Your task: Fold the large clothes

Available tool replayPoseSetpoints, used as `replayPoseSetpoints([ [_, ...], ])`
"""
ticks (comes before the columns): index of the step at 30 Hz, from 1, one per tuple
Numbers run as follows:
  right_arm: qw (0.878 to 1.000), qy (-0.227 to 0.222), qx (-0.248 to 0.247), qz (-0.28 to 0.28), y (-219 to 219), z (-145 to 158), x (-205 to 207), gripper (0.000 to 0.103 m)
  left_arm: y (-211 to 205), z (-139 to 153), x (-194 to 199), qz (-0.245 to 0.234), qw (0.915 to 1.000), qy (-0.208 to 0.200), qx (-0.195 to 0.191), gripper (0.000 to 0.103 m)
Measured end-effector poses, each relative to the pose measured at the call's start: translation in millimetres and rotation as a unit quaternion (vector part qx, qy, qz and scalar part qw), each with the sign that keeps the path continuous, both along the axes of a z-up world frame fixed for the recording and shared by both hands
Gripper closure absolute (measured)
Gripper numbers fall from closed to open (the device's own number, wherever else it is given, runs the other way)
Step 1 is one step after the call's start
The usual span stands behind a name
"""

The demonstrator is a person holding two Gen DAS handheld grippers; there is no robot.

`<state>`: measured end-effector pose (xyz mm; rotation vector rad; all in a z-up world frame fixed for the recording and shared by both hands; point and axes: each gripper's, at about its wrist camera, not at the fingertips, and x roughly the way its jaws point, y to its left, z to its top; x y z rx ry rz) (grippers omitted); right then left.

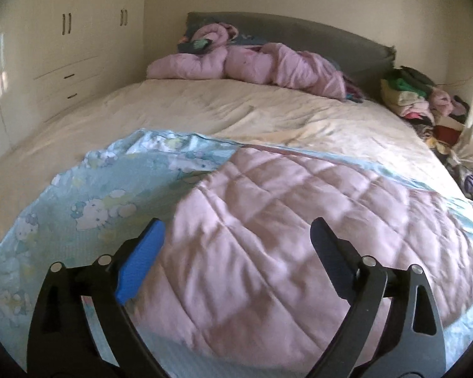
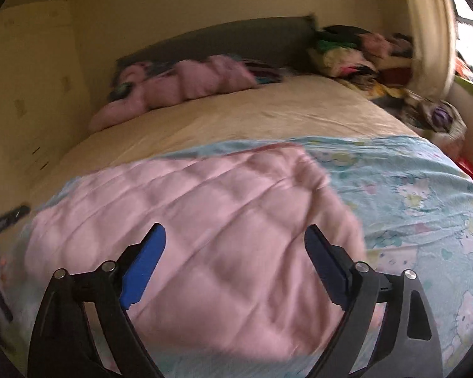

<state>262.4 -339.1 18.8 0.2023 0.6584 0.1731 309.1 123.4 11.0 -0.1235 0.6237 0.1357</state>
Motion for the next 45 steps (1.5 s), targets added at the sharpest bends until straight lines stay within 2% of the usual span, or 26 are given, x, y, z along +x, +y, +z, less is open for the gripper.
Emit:
replayPoseSetpoints([
  [2,1.0,0.004,-0.01,0.022,13.7,-1.1,-10.6,0.012,-9.2,-1.5,-8.6,-0.011,0.9999,0.0,0.0,0.016],
  [5,0.998,0.025,-0.023,0.048,31.7,-9.8,-12.9,0.012,-27.6,-9.3,-15.5,-0.025,0.9994,0.011,0.02,0.016],
  [9,0.992,0.106,-0.037,0.061,47.6,-35.7,0.1,0.012,-45.1,-37.9,-9.2,-0.028,0.9958,0.065,0.059,0.016],
  [11,0.99,0.125,-0.025,0.055,46.3,-45.4,4.2,0.008,-46.2,-52.1,-4.6,-0.031,0.9942,0.083,0.061,0.015],
  [14,0.989,0.137,-0.019,0.056,45.4,-51.9,10.0,0.004,-40.2,-66.4,1.1,-0.028,0.9947,0.088,0.046,0.008],
  [18,0.989,0.134,-0.01,0.057,45.2,-50.6,9.0,0.004,-35.2,-63.9,-4.4,-0.028,0.9955,0.084,0.035,0.008],
  [24,0.991,0.115,0.063,0.039,13.0,-36.6,-11.9,0.004,-30.7,-51.0,-22.2,-0.025,0.997,0.072,0.017,0.009],
  [30,0.991,0.109,0.071,0.018,-11.9,-26.3,-34.2,0.004,-15.6,-42.1,-37.4,-0.002,0.998,0.062,0.011,0.009],
  [39,0.988,0.122,0.096,-0.019,-37.1,-38.9,-57.2,0.004,20.8,-40.5,-48.9,0.041,0.9972,0.062,-0.013,0.009],
  [45,0.983,0.139,0.116,-0.035,-44.0,-49.2,-64.8,0.004,40.3,-50.3,-46.9,0.06,0.9945,0.078,-0.035,0.009],
])
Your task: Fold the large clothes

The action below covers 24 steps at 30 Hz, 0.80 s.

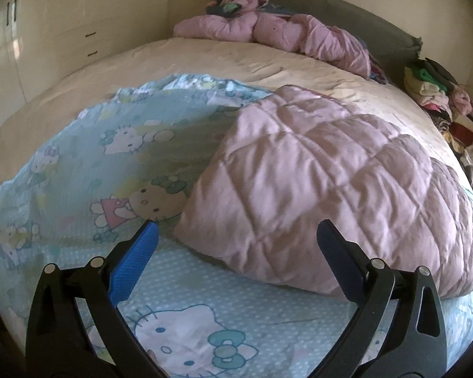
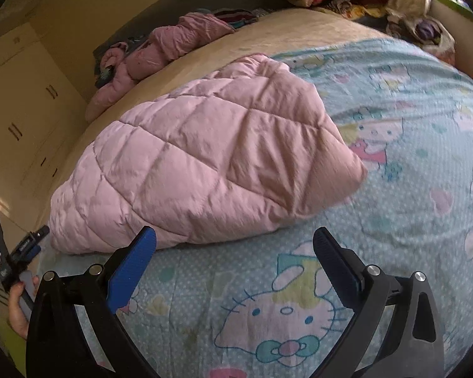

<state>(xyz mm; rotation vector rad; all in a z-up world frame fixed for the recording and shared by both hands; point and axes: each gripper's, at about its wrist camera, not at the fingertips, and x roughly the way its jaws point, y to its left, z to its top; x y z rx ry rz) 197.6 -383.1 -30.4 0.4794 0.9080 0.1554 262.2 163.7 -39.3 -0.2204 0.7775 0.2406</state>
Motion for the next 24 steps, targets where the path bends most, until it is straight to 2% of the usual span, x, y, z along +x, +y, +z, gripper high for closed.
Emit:
replayPoseSetpoints([
  [6,0.999,0.023,0.025,-0.014,-4.5,-14.2,-0.2,0.004,17.6,-16.8,5.2,0.013,0.9982,0.023,-0.054,0.009],
  [16,0.999,0.032,0.043,0.0,1.6,-18.0,1.5,0.004,42.3,-21.2,0.1,0.025,0.99,0.026,-0.136,0.009],
  [20,0.997,0.042,0.062,0.001,1.7,-22.6,2.6,0.004,45.1,-33.6,3.6,0.007,0.9779,0.039,-0.205,0.009],
  [24,0.996,0.046,0.081,-0.009,-2.1,-25.6,3.2,0.004,42.6,-47.7,8.7,-0.017,0.9591,0.049,-0.278,0.009],
])
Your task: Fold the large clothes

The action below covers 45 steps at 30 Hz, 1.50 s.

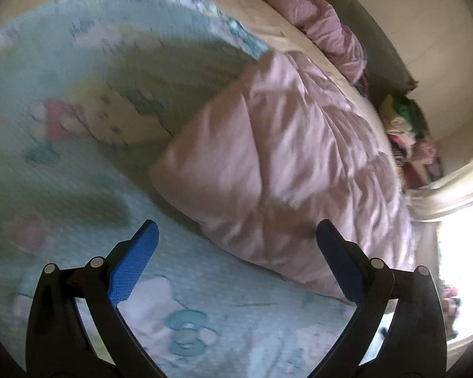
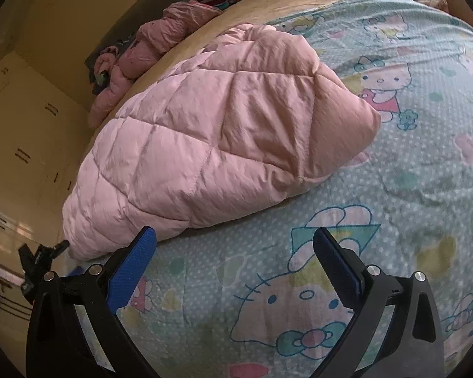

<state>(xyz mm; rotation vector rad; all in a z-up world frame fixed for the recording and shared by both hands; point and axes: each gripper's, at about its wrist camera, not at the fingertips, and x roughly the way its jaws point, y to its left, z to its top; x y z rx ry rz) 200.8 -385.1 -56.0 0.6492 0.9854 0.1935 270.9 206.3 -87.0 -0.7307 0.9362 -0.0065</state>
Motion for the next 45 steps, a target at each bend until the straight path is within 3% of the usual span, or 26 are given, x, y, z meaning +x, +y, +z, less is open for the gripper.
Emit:
replayPoseSetpoints([
  [7,0.998,0.024,0.052,-0.022,-11.2,-16.0,10.6,0.004,-0.9,-14.6,10.1,0.003,0.999,-0.002,-0.044,0.009],
  [11,0.995,0.025,0.083,-0.054,-23.2,-25.0,19.7,0.004,-3.1,-16.8,16.4,0.009,0.999,-0.006,-0.044,0.009],
  [20,0.992,0.011,0.095,-0.087,-44.2,-33.8,56.9,0.004,-9.4,-13.2,35.9,0.024,0.9993,-0.02,-0.02,0.008],
  [27,0.988,-0.005,0.122,-0.096,-47.6,-44.1,79.6,0.004,-5.1,-20.4,48.0,0.035,0.9982,-0.031,-0.037,0.008],
  [33,0.99,-0.026,0.108,-0.087,-43.7,-43.8,91.0,0.004,-3.2,-25.6,59.9,0.044,0.9968,-0.045,-0.049,0.008],
  [37,0.992,-0.042,0.094,-0.077,-41.1,-39.7,96.1,0.019,-8.5,-22.0,66.8,0.053,0.9969,-0.051,-0.029,0.008],
  [39,0.993,-0.051,0.086,-0.069,-40.9,-35.4,99.4,0.027,-14.2,-17.1,70.6,0.048,0.9975,-0.051,-0.004,0.015],
  [42,0.995,-0.064,0.061,-0.05,-37.6,-24.7,105.6,0.043,-22.3,-2.5,70.7,0.039,0.9964,-0.069,0.03,0.038],
  [45,0.996,-0.082,0.016,-0.025,-30.0,-7.4,112.0,0.054,-28.5,12.4,68.0,0.032,0.9936,-0.09,0.061,0.051],
])
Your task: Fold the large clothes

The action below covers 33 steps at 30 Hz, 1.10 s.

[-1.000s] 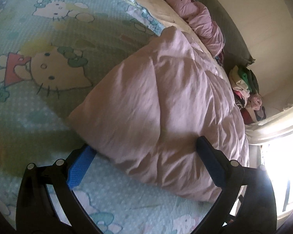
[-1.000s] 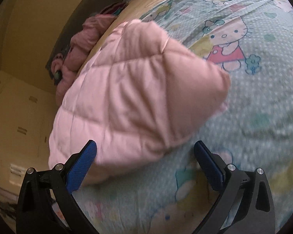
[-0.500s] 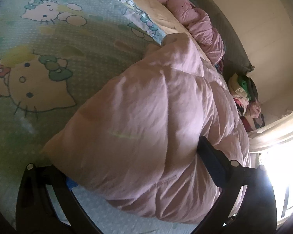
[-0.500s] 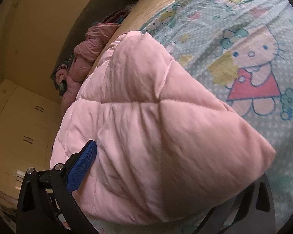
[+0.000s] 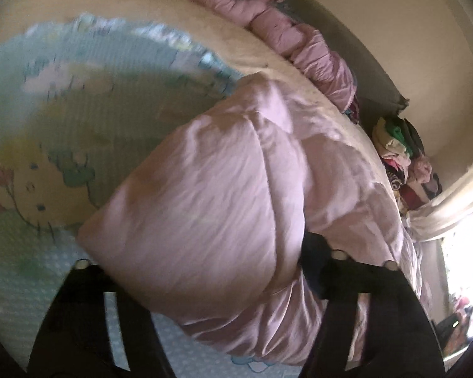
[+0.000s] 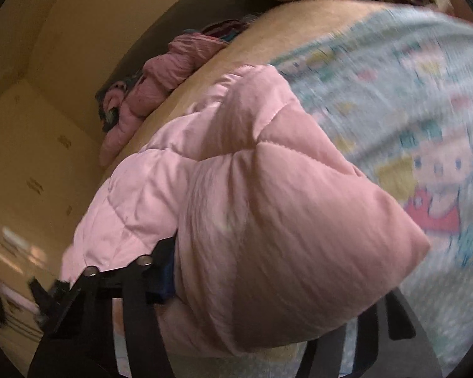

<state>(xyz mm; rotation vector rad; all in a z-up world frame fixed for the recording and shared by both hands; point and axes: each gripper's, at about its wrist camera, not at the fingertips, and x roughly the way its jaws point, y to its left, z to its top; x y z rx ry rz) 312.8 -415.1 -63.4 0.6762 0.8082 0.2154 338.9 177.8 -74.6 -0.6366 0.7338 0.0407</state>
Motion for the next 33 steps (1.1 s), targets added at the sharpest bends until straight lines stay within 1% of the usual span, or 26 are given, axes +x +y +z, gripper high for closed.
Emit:
replayPoseSetpoints([
  [2,0.999,-0.011,-0.042,0.014,8.6,12.6,3.4,0.061,-4.6,7.7,-1.6,-0.005,0.9998,-0.008,0.018,0.058],
  [5,0.994,-0.035,-0.102,0.031,22.7,32.0,4.3,0.066,-10.2,18.0,-4.4,-0.012,0.9991,-0.017,0.036,0.065],
  [7,0.99,-0.051,-0.127,0.04,29.5,42.6,3.5,0.068,-10.4,23.1,-7.8,-0.015,0.9989,-0.024,0.038,0.066],
  [10,0.984,-0.081,-0.152,0.049,38.7,59.8,-7.3,0.071,-12.0,29.5,-18.2,-0.018,0.9984,-0.034,0.042,0.067],
  [13,0.98,-0.101,-0.164,0.06,44.4,72.0,-18.8,0.071,-17.6,38.3,-31.1,-0.026,0.9963,-0.046,0.068,0.068],
  [18,0.972,-0.122,-0.188,0.077,50.3,86.7,-34.5,0.072,-23.3,49.7,-54.0,-0.035,0.9938,-0.06,0.086,0.068],
  [22,0.971,-0.131,-0.183,0.083,48.8,95.2,-52.3,0.072,-24.4,55.2,-71.0,-0.034,0.9937,-0.065,0.085,0.068],
  [25,0.97,-0.136,-0.184,0.087,47.3,98.9,-70.1,0.072,-25.0,55.3,-80.6,-0.034,0.9932,-0.063,0.092,0.068],
  [29,0.968,-0.141,-0.185,0.089,44.8,97.1,-93.0,0.072,-25.6,50.1,-97.1,-0.036,0.9932,-0.058,0.094,0.068],
  [33,0.972,-0.135,-0.175,0.082,38.8,91.3,-106.3,0.072,-31.9,49.3,-111.6,-0.04,0.9911,-0.059,0.113,0.068],
])
